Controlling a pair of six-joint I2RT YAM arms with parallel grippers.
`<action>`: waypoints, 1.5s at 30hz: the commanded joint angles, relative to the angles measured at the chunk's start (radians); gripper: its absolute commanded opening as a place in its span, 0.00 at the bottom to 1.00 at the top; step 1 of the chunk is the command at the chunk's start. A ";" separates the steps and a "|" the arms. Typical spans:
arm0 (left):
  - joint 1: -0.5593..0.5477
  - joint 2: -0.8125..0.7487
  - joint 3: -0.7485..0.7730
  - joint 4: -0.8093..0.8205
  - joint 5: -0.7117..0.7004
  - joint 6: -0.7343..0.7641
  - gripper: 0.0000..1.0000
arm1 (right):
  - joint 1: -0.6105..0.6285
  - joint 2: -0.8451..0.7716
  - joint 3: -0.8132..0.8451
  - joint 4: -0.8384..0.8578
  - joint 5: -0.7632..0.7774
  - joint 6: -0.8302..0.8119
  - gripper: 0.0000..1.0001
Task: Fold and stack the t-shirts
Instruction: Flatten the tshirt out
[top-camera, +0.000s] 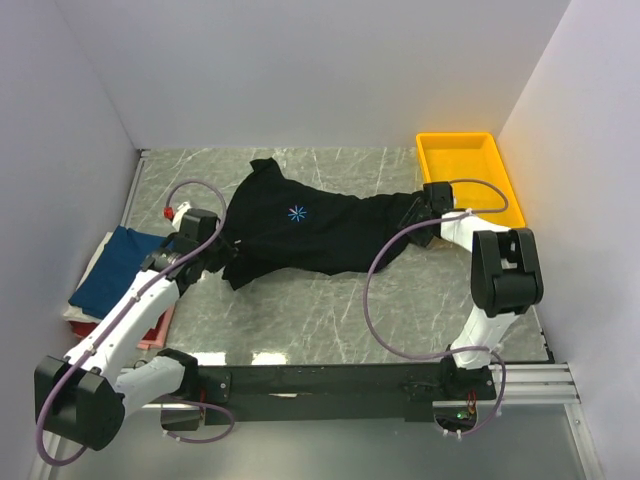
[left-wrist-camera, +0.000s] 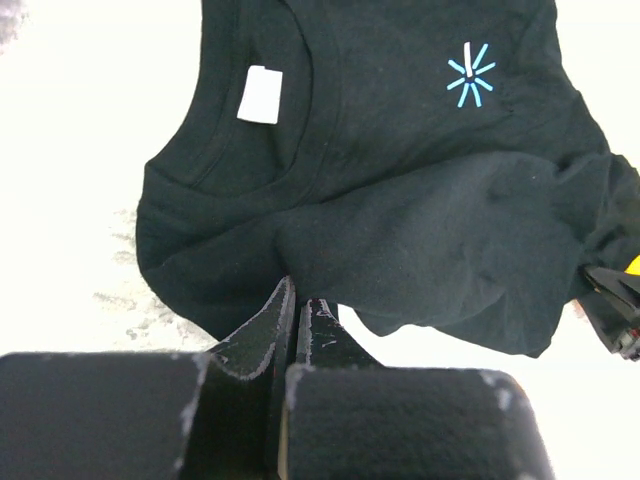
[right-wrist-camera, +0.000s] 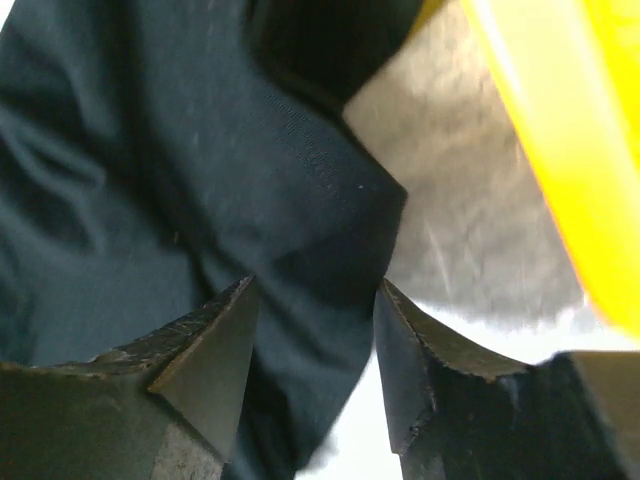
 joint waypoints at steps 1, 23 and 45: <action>0.013 0.002 0.056 0.012 0.020 0.043 0.00 | 0.006 0.044 0.069 -0.024 0.063 -0.015 0.54; 0.033 -0.240 0.372 -0.218 -0.158 0.133 0.00 | 0.002 -0.710 0.223 -0.389 0.135 -0.095 0.00; 0.299 0.425 1.285 -0.190 0.147 0.279 0.00 | -0.050 -0.255 0.901 -0.523 -0.050 -0.093 0.00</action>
